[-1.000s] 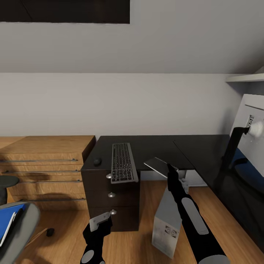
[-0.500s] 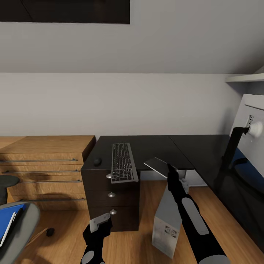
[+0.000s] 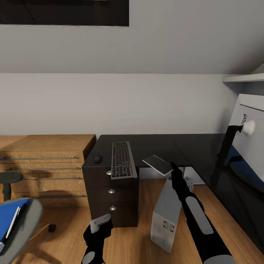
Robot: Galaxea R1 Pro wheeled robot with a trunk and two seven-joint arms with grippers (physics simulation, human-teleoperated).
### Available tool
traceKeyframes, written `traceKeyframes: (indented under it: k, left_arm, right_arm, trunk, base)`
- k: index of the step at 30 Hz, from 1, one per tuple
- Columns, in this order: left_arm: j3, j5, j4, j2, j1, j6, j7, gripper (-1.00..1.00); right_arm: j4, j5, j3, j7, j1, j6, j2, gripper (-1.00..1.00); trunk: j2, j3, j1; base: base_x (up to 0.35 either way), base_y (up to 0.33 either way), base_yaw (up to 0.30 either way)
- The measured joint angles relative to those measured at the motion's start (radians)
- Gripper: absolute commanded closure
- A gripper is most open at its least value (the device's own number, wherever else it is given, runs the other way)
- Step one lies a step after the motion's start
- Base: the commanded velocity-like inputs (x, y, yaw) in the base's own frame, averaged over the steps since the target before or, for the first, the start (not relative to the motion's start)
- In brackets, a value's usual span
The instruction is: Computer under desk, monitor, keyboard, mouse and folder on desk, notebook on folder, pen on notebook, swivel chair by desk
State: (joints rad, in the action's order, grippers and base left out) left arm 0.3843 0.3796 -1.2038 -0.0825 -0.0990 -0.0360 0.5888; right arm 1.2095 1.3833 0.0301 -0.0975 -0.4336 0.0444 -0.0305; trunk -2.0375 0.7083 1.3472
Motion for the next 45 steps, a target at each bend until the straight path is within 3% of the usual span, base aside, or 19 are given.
traceKeyframes:
  k: [3,6,13,17,21,23,26,30,34,37,40,44,45]
  left_arm:
    - [0.000,0.000,0.005,0.000,0.000,-0.003,0.000,-1.00]
    - [0.002,0.001,0.047,-0.002,0.000,-0.007,-0.004,-1.00]
    - [-0.002,0.001,0.136,-0.001,0.000,-0.014,-0.006,-1.00]
    - [-0.003,0.003,0.167,0.000,0.000,-0.019,-0.008,-1.00]
    - [-0.005,0.004,0.289,0.003,0.000,-0.031,-0.010,-1.00]
    - [-0.005,0.004,0.390,0.002,0.000,-0.034,-0.012,-1.00]
    - [-0.008,0.002,0.474,0.002,0.000,-0.030,-0.026,-1.00]
    - [-0.008,0.001,0.500,0.002,0.000,-0.020,-0.038,-1.00]
    - [-0.009,-0.002,0.508,0.006,0.000,0.022,-0.040,-1.00]
    - [-0.009,-0.006,0.537,0.025,0.000,0.171,-0.040,-1.00]
    - [-0.009,-0.006,0.567,0.030,0.000,0.240,-0.039,-1.00]
    - [-0.010,-0.004,0.578,0.032,0.000,0.260,-0.036,-1.00]
    - [-0.010,-0.004,0.583,0.032,0.000,0.263,-0.035,-1.00]
  right_arm:
    - [0.030,-0.042,-0.003,-0.024,0.000,0.000,0.013,-1.00]
    - [0.063,-0.094,-0.010,-0.088,0.000,0.000,0.037,-1.00]
    - [0.092,-0.219,-0.009,-0.143,0.000,-0.010,0.060,-1.00]
    - [0.138,-0.234,-0.003,-0.180,0.000,-0.047,0.080,-1.00]
    - [0.236,-0.251,0.012,-0.297,0.000,-0.213,0.104,-1.00]
    - [0.295,-0.263,0.012,-0.373,0.000,-0.368,0.109,-1.00]
    - [0.336,-0.275,0.010,-0.421,-0.001,-0.538,0.111,-1.00]
    - [0.348,-0.310,0.015,-0.470,-0.002,-0.605,0.110,-1.00]
    - [0.350,-0.375,0.046,-0.500,-0.003,-0.622,0.106,-1.00]
    - [0.352,-0.460,0.097,-0.522,-0.003,-0.627,0.104,-1.00]
    - [0.356,-0.481,0.134,-0.532,-0.003,-0.635,0.103,-1.00]
    - [0.357,-0.496,0.178,-0.538,-0.003,-0.640,0.105,-1.00]
    - [0.356,-0.519,0.186,-0.539,-0.003,-0.640,0.105,-1.00]
  trunk:
    - [0.000,0.000,0.000]
    - [0.000,0.000,0.000]
    - [0.049,-0.022,-0.027]
    - [0.077,-0.034,-0.042]
    - [0.105,-0.047,-0.057]
    - [0.119,-0.053,-0.065]
    - [0.140,-0.063,-0.077]
    - [0.168,-0.075,-0.092]
    - [0.196,-0.088,-0.107]
    - [0.217,-0.097,-0.119]
    - [0.238,-0.106,-0.130]
    - [0.266,-0.119,-0.146]
    - [0.273,-0.122,-0.149]
  base:
    - [-0.006,-0.002,0.000]
    - [-0.001,0.000,0.000]
    - [0.000,0.000,0.000]
    - [0.000,0.000,0.000]
    - [0.000,0.000,0.000]
    - [0.000,0.000,0.000]
    - [0.000,0.000,0.000]
    - [0.000,0.000,0.000]
    - [0.000,0.000,0.000]
    - [0.000,0.000,0.000]
    - [0.000,0.000,0.000]
    - [0.000,0.000,0.000]
    - [0.000,0.000,0.000]
